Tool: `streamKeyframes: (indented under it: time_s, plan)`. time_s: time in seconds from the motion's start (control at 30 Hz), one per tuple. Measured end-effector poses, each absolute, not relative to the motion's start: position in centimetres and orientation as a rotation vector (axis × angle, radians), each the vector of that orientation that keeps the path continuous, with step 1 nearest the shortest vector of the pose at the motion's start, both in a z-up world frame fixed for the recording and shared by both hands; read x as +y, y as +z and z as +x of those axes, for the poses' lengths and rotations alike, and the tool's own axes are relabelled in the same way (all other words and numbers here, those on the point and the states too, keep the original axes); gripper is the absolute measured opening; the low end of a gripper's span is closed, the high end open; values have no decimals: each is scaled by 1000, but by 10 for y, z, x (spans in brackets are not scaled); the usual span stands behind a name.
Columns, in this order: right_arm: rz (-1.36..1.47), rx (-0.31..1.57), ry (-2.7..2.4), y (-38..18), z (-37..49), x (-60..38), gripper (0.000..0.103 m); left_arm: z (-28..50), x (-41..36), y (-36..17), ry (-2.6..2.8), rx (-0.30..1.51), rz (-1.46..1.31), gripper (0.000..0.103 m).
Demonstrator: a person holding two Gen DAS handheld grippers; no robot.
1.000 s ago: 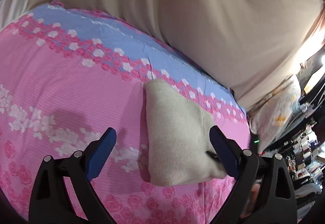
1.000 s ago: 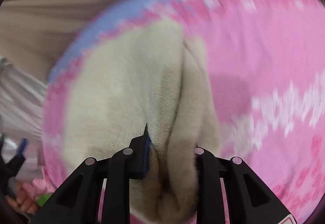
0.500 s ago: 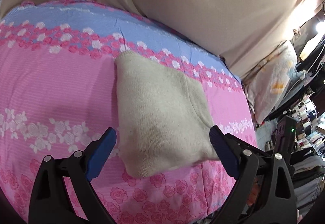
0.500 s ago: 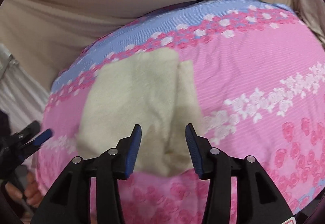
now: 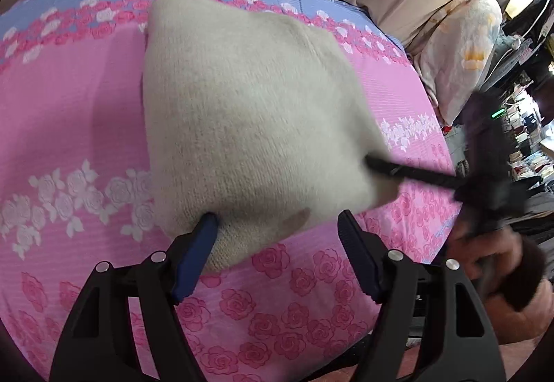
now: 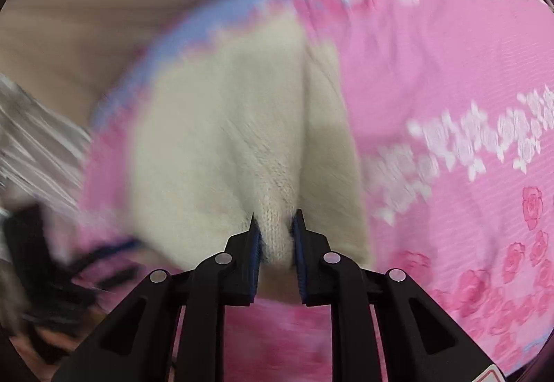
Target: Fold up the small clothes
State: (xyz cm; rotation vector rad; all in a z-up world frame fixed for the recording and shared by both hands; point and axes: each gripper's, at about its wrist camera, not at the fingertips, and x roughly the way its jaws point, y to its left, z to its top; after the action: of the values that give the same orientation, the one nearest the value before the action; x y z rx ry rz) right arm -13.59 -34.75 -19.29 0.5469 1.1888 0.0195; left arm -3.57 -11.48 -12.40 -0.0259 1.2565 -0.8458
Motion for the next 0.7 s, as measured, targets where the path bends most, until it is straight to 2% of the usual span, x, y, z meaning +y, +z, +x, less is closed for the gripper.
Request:
streamKeyframes:
  time_s: [0.1, 0.17, 0.23, 0.3, 0.33, 0.37, 0.47, 0.5, 0.57, 0.7]
  plan:
    - [532, 1123, -17, -163, -137, -341, 21, -33, -108, -115, -840, 1241, -75, 70]
    - [522, 1061, -40, -140, -139, -342, 25, -28, -94, -99, -827, 1192, -163, 78]
    - [490, 1015, -46, -122, -131, -343, 25, -17, -79, -83, -782, 1142, -252, 82]
    - [472, 1006, -30, -111, -109, -346, 39, -4, -77, -76, -762, 1132, -297, 82]
    - [468, 1009, -27, -111, -98, -347, 52, 6, -79, -74, -759, 1126, -318, 82]
    - [465, 1018, -21, -114, -81, -350, 55, 13, -83, -73, -751, 1119, -316, 82]
    - [453, 1079, -41, -140, -37, -360, 55, 27, -104, -74, -735, 1108, -257, 82]
    - [472, 1109, -44, -150, -30, -362, 55, 27, -105, -77, -725, 1110, -246, 82]
    - [491, 1160, -17, -164, -16, -365, 10, 26, -111, -82, -724, 1120, -238, 82]
    - [417, 1024, 7, -121, -25, -363, 8, 23, -110, -87, -702, 1118, -225, 82]
